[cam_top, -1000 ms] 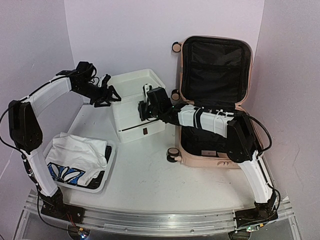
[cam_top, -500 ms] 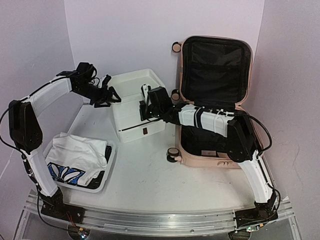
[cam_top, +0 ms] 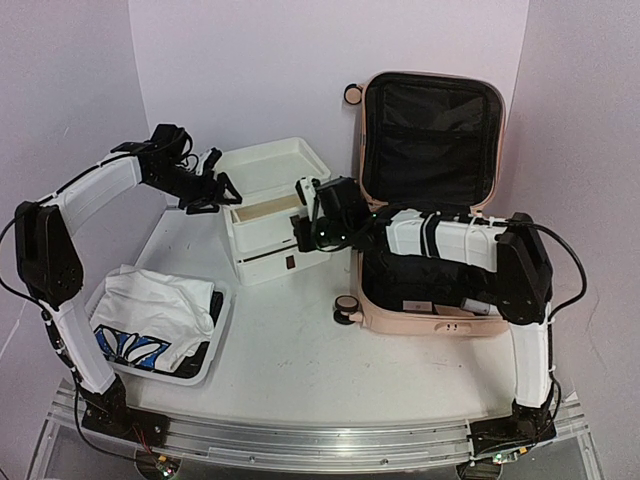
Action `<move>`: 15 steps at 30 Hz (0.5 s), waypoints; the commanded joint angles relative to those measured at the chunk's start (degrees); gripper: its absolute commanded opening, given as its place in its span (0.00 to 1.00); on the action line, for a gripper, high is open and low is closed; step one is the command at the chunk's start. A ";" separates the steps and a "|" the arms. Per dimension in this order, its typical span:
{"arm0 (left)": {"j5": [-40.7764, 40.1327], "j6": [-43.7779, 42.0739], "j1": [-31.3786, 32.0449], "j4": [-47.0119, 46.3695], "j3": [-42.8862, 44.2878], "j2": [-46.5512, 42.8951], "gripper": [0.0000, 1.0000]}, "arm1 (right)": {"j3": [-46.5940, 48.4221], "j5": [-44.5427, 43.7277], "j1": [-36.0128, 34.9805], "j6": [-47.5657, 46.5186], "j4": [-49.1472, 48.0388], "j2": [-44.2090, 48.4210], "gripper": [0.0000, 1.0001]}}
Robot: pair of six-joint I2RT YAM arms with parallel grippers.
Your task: Open, take out, and arrange the luggage
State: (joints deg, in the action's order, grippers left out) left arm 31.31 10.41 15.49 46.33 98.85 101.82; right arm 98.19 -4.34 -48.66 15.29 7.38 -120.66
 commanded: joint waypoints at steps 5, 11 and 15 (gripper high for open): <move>-1.37 -1.54 0.17 -2.72 -0.49 -4.56 0.82 | -9.63 3.87 -0.10 4.17 1.89 14.11 0.00; -2.03 -1.85 0.16 -3.17 -0.86 -4.69 0.82 | -13.01 3.90 -0.11 5.71 4.65 18.09 0.14; -1.84 -1.95 0.28 -3.42 -1.14 -4.80 0.82 | -12.17 5.96 -0.08 5.47 7.10 19.27 0.37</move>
State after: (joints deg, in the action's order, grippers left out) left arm 29.80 9.80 15.49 45.41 97.80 99.66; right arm 85.19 0.34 -48.77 20.32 13.41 -105.95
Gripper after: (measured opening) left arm 0.824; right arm 0.268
